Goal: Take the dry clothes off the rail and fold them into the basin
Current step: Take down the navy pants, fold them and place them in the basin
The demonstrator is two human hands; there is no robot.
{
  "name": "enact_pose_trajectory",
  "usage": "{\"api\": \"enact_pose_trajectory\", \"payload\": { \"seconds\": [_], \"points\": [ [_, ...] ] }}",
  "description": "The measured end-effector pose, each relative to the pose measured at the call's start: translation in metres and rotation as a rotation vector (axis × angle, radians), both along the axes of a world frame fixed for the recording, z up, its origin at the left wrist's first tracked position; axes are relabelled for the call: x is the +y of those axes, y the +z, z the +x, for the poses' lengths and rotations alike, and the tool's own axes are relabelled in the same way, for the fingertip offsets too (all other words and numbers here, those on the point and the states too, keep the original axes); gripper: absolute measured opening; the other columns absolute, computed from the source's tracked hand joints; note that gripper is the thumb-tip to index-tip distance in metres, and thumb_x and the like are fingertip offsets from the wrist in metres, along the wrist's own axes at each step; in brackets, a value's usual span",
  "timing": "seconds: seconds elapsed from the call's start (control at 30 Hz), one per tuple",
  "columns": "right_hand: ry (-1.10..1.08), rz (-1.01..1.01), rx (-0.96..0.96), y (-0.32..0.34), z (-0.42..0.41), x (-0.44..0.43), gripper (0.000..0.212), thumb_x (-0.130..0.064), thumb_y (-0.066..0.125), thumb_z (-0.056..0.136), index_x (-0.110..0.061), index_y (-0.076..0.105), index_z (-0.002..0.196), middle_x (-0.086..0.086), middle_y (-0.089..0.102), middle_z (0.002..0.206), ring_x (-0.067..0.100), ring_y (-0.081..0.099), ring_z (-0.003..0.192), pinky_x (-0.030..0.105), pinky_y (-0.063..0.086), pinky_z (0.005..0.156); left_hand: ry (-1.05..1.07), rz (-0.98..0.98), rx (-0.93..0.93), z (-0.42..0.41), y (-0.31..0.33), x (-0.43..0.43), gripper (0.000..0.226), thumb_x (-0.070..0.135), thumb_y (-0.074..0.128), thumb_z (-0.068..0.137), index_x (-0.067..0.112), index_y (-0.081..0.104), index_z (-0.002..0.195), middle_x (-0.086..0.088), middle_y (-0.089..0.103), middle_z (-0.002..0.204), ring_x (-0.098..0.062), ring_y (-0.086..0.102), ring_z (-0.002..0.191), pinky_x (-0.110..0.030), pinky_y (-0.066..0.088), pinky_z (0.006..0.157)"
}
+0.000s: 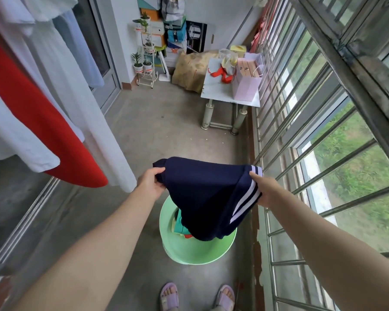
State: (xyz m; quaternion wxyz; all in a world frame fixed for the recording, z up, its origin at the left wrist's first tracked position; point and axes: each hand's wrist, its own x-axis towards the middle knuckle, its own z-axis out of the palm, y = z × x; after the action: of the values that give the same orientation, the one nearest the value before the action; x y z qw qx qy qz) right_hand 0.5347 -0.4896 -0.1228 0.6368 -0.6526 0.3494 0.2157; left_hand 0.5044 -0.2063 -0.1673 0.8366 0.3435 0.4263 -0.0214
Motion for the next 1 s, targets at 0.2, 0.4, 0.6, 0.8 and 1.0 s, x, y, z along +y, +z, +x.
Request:
{"api": "enact_pose_trajectory", "payload": {
  "seconds": [0.2,0.4,0.6,0.8,1.0],
  "points": [
    [0.058,0.017,-0.082,0.003,-0.002,0.003,0.051,-0.001,0.029,0.100,-0.025,0.037,0.144,0.011,0.060,0.113,0.031,0.063,0.089,0.046,0.052,0.080,-0.001,-0.096,-0.052,0.002,0.007,-0.008,0.015,-0.005,0.043,0.093,0.001,0.056,0.087,-0.011,0.059,0.088,-0.021,0.057,0.077,-0.030,0.048,0.074],
    [0.498,-0.046,-0.010,0.005,-0.006,0.008,0.075,-0.042,0.076,0.075,-0.018,0.044,0.139,0.004,0.057,0.126,0.025,0.060,0.108,0.041,0.047,0.098,-0.060,0.009,-0.187,-0.001,0.015,-0.001,0.062,-0.011,0.034,0.092,0.032,0.039,0.136,-0.007,0.055,0.113,-0.023,0.058,0.090,-0.033,0.048,0.075],
    [1.122,-0.961,-0.330,-0.019,-0.011,0.016,0.047,-0.019,0.071,0.068,-0.021,0.061,0.114,0.008,0.063,0.107,0.025,0.058,0.100,0.030,0.048,0.075,-0.290,0.202,-0.078,0.004,0.033,0.011,0.036,-0.009,0.027,0.092,0.002,0.060,0.098,-0.012,0.057,0.092,-0.018,0.054,0.076,-0.028,0.045,0.066],
    [0.853,-0.778,-0.371,-0.013,-0.002,0.011,0.023,-0.018,0.076,0.072,-0.008,0.065,0.088,0.012,0.061,0.093,0.018,0.045,0.088,0.027,0.037,0.058,-0.306,0.179,0.114,-0.005,0.022,0.029,0.020,-0.003,0.040,0.087,0.003,0.056,0.077,-0.008,0.057,0.064,-0.012,0.040,0.042,-0.032,0.051,0.069],
    [0.691,-0.655,-0.297,-0.029,-0.009,0.002,0.025,-0.011,0.077,0.069,-0.006,0.064,0.090,0.007,0.064,0.087,0.024,0.059,0.086,0.037,0.050,0.071,-0.645,0.401,0.006,-0.014,0.020,0.030,0.013,0.001,0.071,0.079,0.004,0.067,0.091,-0.006,0.050,0.073,-0.016,0.046,0.066,-0.045,0.052,0.091]
  ]
}}
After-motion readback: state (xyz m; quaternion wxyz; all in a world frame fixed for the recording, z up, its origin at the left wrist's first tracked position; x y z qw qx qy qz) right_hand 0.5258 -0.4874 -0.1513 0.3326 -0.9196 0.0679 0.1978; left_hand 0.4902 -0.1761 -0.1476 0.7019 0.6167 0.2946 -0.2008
